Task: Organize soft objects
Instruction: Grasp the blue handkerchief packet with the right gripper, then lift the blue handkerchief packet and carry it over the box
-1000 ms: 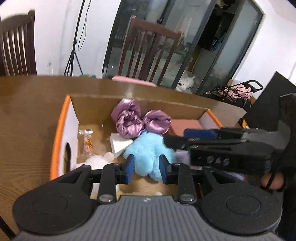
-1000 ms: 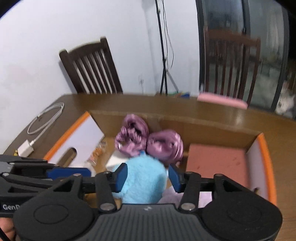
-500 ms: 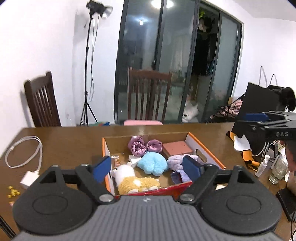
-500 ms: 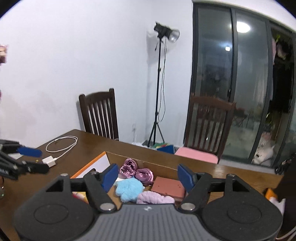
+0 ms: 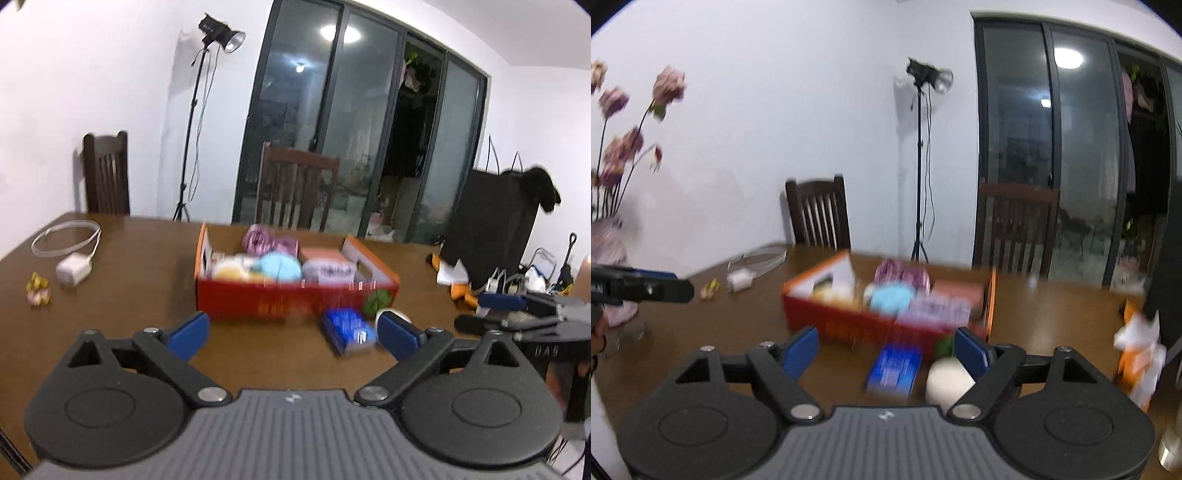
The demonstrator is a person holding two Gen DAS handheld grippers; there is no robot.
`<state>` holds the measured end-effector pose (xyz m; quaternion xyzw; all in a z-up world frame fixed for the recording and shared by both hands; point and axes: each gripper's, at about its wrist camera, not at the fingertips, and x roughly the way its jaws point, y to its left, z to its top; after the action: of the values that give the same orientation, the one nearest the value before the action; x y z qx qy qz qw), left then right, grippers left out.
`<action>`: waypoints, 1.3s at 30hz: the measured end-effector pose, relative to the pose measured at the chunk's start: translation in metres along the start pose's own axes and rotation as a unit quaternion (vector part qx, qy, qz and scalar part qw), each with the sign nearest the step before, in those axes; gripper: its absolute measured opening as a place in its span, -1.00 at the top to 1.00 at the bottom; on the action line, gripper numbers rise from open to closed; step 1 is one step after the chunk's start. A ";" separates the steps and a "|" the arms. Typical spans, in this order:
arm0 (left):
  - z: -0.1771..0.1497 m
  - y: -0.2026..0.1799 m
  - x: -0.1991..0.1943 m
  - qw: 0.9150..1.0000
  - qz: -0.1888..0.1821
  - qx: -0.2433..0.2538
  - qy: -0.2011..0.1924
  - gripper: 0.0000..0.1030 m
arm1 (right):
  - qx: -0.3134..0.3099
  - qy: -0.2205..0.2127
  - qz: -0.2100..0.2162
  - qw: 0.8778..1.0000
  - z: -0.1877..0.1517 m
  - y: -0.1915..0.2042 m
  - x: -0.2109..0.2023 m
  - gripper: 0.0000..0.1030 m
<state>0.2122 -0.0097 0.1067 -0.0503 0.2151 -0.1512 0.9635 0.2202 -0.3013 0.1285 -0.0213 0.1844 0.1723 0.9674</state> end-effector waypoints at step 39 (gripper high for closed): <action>-0.035 0.033 0.124 0.995 -0.056 -0.041 0.078 -0.99 | -0.054 0.147 0.136 0.978 -0.048 0.038 0.124 -0.19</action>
<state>0.3125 -0.0185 0.0204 -0.0898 0.2922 -0.1992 0.9311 0.2984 -0.2303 0.0397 -0.0736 0.3164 0.3067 0.8947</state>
